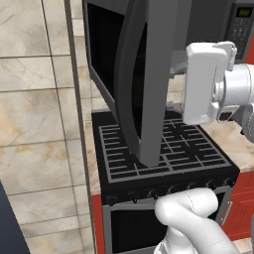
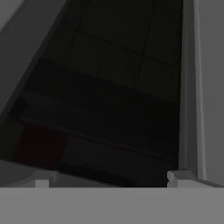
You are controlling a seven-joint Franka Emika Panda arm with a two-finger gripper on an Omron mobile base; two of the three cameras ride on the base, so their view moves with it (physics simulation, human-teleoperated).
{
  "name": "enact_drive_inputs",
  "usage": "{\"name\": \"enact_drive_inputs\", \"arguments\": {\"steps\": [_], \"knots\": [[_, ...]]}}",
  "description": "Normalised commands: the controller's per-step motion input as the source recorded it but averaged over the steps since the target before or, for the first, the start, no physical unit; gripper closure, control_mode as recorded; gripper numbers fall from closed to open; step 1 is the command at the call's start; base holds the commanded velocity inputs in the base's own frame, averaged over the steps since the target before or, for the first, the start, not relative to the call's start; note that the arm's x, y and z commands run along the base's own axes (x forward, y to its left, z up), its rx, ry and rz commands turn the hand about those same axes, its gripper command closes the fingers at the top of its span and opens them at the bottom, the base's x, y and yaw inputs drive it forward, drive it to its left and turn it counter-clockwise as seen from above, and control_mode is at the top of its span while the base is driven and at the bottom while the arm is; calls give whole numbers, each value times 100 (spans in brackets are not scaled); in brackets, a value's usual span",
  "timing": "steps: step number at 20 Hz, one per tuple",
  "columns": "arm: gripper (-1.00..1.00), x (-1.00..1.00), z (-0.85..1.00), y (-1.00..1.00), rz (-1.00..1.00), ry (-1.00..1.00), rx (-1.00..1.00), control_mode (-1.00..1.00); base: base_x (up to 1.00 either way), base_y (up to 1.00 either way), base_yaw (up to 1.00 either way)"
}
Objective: Retrieve the reheated potato from the microwave, then place the potato, cheese, and condiment on the cutting board.
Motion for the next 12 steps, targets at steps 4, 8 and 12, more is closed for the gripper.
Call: {"name": "enact_drive_inputs", "arguments": {"steps": [4, 8, 12], "knots": [[-100, 10, 11, -57, 0, 0, -2, -100, 0, 0, 0], [-100, 12, 7, -58, 0, -1, -11, -100, 0, 0, 0], [-100, 18, 2, -57, 0, -3, -22, -100, 0, 0, 0]]}}
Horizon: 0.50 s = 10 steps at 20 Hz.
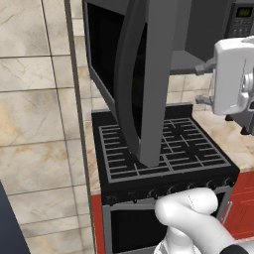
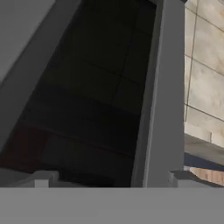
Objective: Retrieve the reheated potato from the microwave, then place the potato, cheese, and condiment on the cutting board.
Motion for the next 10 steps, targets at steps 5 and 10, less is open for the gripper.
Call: {"name": "enact_drive_inputs", "arguments": {"steps": [5, 10], "knots": [[-100, 25, 0, -48, 0, -12, -30, -100, 0, 0, 0], [-100, 27, 0, -36, -1, -22, -32, -100, 0, 0, 0]]}}
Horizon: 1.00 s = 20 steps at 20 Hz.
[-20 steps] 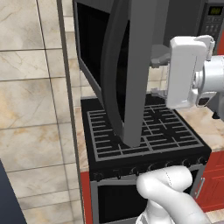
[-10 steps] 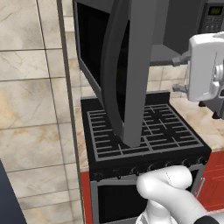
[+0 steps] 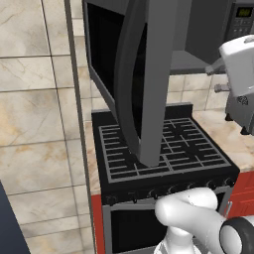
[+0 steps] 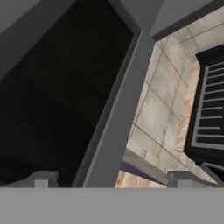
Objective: Retrieve the reheated potato from the microwave, then place the potato, cheese, and condiment on the cutting board.
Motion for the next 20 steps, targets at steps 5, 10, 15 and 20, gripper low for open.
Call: {"name": "enact_drive_inputs", "arguments": {"steps": [5, 10, 15, 20], "knots": [[-100, 30, -13, -9, -16, -41, -39, -100, 0, 0, 0], [-100, 47, -1, -6, -24, -26, -26, -100, 0, 0, 0], [-100, 46, 0, -6, -17, -21, -14, -100, 0, 0, 0], [-100, 58, 1, -9, -10, 0, -1, -100, 0, 0, 0]]}}
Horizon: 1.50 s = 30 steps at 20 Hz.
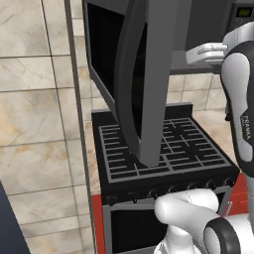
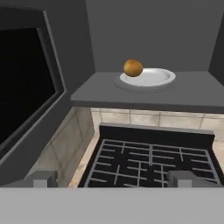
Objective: Retrieve the reheated potato from the microwave, then place the potato, cheese, and condiment on the cutting board.
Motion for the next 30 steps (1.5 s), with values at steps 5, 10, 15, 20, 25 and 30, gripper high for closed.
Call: {"name": "enact_drive_inputs", "arguments": {"steps": [5, 10, 15, 20, 25, 30], "knots": [[-100, 58, 2, -11, -1, 0, 0, -100, 0, 0, 0], [-100, 63, 7, -3, 0, 0, 2, -100, 0, 0, 0], [-100, 58, 1, 0, 0, 0, 1, -100, 0, 0, 0], [-100, 54, 0, 2, 4, 0, 1, -100, 0, 0, 0], [-100, 50, -7, 4, 4, -1, 0, -100, 0, 0, 0], [-100, 45, -11, 13, 7, 0, 0, -100, 0, 0, 0]]}}
